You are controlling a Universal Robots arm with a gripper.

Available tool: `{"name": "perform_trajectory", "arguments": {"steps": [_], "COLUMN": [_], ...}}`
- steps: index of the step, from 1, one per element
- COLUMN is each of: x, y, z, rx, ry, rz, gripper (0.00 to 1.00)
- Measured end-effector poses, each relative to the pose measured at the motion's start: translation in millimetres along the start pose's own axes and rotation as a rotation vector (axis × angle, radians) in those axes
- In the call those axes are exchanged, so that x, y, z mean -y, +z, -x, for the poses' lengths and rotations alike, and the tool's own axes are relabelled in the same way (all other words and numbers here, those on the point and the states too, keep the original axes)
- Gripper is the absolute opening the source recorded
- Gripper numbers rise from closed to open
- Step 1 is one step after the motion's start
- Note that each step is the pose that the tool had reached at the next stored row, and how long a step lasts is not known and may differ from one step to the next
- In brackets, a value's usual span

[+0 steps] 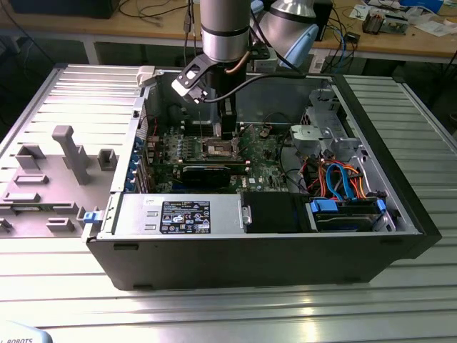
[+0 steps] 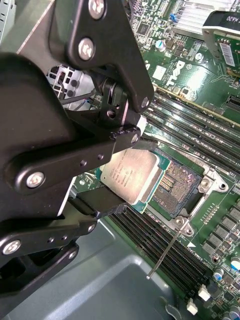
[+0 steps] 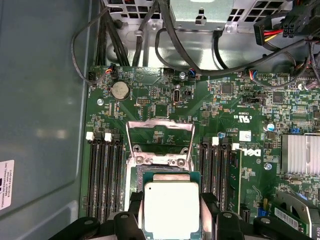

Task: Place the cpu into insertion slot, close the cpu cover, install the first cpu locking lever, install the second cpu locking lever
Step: 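Place the cpu into insertion slot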

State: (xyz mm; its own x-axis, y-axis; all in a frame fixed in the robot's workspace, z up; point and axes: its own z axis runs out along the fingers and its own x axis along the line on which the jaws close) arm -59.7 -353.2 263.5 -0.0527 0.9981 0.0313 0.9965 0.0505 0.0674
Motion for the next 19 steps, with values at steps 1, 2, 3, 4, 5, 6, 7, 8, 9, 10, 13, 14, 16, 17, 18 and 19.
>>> {"name": "perform_trajectory", "arguments": {"steps": [1,2,3,4,5,6,7,8,9,10,13,14,16,17,18,19], "x": [0.0,0.0,0.0,0.0,0.0,0.0,0.0,0.0,0.0,0.1,0.5,0.7,1.0,1.0,1.1,1.2], "y": [0.0,0.0,0.0,0.0,0.0,0.0,0.0,0.0,0.0,0.6,6.1,8.6,12.1,13.6,14.6,15.3], "z": [0.0,0.0,0.0,0.0,0.0,0.0,0.0,0.0,0.0,0.0,-0.1,0.0,0.1,0.1,0.1,0.2], "rx": [0.0001,0.0001,0.0,0.0001,0.0001,0.0,0.0,0.0001,0.0,-0.0005,-0.0012,-0.0007,0.001,0.002,0.0027,0.003], "ry": [0.0,0.0,0.0,0.0,0.0,0.0,0.0,0.0,-0.001,-0.004,-0.008,0.001,0.025,0.041,0.051,0.057], "rz": [0.0,0.0,0.0,0.0,0.0,0.0,0.0,0.0,0.0,0.0001,-0.0002,0.0001,0.0009,0.0014,0.0017,0.0019], "gripper": [0.54,0.54,0.54,0.54,0.54,0.54,0.54,0.54,0.54,0.54,0.54,0.54,0.54,0.54,0.54,0.54]}}
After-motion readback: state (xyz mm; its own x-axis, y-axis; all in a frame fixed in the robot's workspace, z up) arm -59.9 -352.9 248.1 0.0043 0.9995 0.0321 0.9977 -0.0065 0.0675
